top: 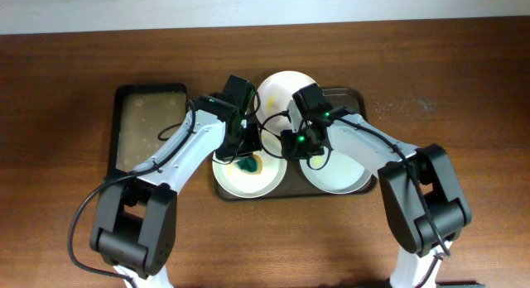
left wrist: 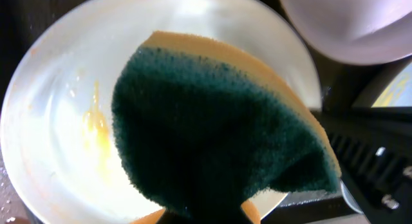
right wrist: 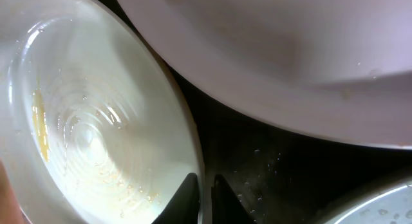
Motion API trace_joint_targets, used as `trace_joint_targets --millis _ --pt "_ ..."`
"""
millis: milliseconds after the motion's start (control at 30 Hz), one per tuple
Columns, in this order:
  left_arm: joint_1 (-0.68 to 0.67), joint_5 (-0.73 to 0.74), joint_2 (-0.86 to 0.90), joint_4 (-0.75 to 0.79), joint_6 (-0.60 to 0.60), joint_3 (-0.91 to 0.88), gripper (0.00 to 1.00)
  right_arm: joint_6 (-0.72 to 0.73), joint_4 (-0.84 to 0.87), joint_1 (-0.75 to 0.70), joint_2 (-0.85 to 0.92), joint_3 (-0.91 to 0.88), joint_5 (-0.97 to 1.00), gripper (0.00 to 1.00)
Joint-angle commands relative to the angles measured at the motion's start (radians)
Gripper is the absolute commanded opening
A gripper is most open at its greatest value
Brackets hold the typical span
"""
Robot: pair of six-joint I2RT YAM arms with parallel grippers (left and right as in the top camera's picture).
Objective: Clean dirty plates on tray and stack at the side
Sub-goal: 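Grip the white plate rim with the right gripper to hold it, then scrub the white plate with the sponge in the left gripper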
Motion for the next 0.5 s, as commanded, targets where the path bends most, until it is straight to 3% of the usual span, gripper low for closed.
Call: trace_joint_targets --millis 0,333,467 --pt "0.000 -0.007 0.005 0.024 -0.018 -0.014 0.00 0.005 0.020 0.006 0.013 -0.029 0.010 0.10" --pt "0.000 -0.022 0.007 0.055 -0.051 -0.060 0.01 0.005 0.061 0.006 0.013 -0.066 0.009 0.10" --pt "0.000 -0.022 0.008 0.060 -0.050 -0.094 0.05 0.005 0.061 0.006 0.013 -0.066 0.010 0.09"
